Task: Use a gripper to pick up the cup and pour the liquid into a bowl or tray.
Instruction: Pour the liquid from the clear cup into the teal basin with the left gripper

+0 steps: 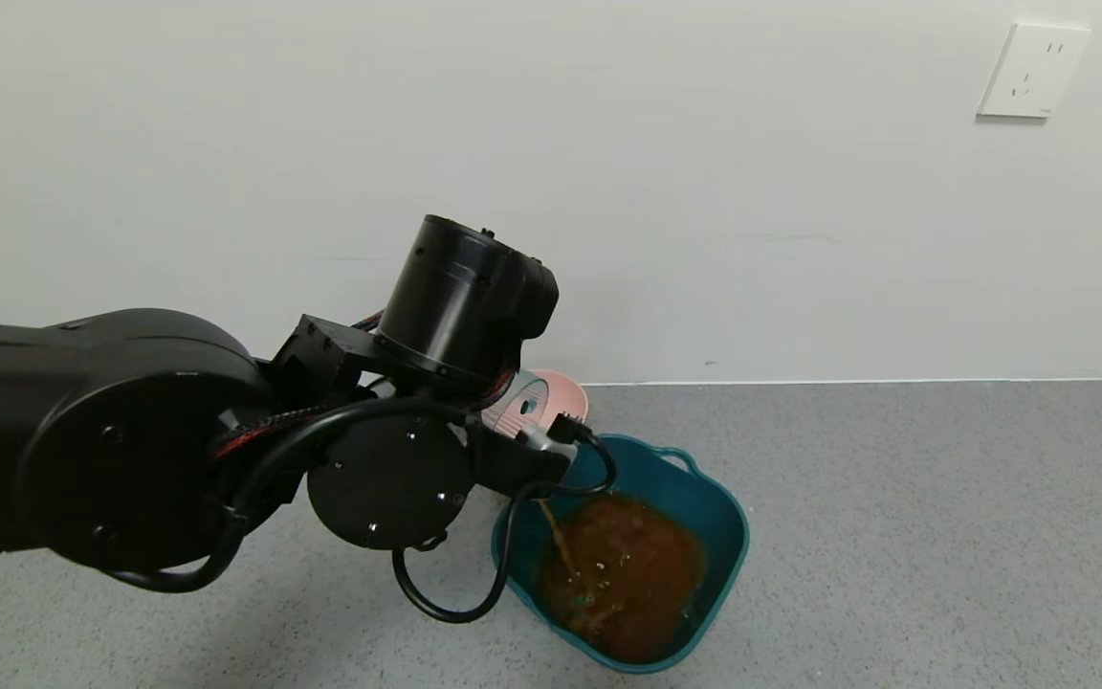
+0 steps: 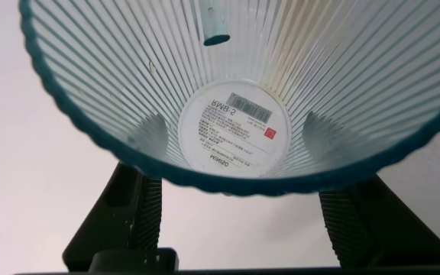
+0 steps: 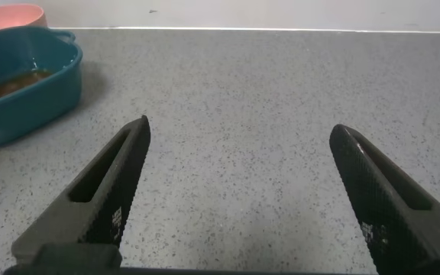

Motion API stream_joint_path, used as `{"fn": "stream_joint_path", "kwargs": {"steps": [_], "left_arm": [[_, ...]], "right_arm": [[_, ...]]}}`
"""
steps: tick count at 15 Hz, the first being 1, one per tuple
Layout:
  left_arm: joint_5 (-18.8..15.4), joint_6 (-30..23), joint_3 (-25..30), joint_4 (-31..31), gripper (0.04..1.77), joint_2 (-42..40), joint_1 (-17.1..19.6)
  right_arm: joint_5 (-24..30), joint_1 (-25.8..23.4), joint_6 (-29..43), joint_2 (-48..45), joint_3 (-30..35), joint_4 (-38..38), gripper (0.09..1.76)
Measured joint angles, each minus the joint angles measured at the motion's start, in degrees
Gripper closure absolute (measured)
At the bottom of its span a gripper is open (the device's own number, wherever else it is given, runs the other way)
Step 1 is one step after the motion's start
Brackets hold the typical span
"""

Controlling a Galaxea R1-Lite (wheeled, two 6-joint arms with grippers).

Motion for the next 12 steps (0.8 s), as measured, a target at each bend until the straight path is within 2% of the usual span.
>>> {"fn": "stream_joint_path", "kwargs": {"steps": [6, 10, 12], "left_arm": [[0.6, -0.1, -0.1, -0.7, 0.62, -0.5, -0.9], [1.1, -0.3, 0.7, -4.1, 0.62, -3.6, -0.6], [1.8, -2.3, 1.7, -4.4, 0.62, -5.9, -0.4]], "right_arm": [[0.0, 0.0, 0.0, 0.0, 0.0, 0.0, 0.14], [0.0, 0.0, 0.0, 0.0, 0.0, 0.0, 0.14], [0.0, 0.0, 0.0, 0.0, 0.0, 0.0, 0.14]]}}
